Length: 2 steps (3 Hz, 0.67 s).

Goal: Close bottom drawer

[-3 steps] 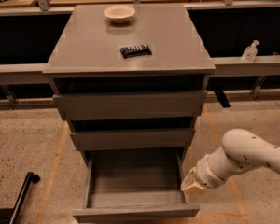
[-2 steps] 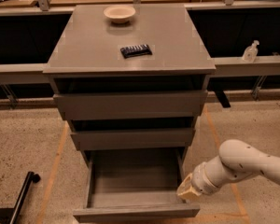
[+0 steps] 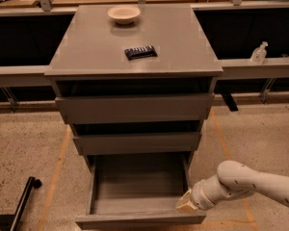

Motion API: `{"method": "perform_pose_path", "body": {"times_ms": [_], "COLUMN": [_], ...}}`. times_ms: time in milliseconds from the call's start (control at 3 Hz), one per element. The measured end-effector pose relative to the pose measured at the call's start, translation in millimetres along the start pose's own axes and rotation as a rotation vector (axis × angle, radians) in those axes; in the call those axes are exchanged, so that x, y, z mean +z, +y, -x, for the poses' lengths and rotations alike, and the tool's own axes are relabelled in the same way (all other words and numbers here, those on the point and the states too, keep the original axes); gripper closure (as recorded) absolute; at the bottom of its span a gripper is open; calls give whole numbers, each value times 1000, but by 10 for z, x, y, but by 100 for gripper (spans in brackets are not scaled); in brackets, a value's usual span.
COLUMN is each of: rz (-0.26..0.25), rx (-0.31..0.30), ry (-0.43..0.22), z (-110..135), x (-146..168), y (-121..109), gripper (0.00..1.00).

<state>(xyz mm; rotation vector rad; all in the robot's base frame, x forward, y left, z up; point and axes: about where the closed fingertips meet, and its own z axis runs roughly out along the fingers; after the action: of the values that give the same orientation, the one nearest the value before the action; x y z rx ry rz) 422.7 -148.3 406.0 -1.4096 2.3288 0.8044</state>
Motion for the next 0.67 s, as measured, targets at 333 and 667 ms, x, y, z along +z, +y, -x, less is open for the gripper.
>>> {"method": "perform_pose_path", "body": {"times_ms": [333,667], "rz": [13,3], "rx": [2,-1], "ry": [-7,-3], "z": [-32,-46], "x": [22,118], "y": [75,19], "gripper": [100,100]}}
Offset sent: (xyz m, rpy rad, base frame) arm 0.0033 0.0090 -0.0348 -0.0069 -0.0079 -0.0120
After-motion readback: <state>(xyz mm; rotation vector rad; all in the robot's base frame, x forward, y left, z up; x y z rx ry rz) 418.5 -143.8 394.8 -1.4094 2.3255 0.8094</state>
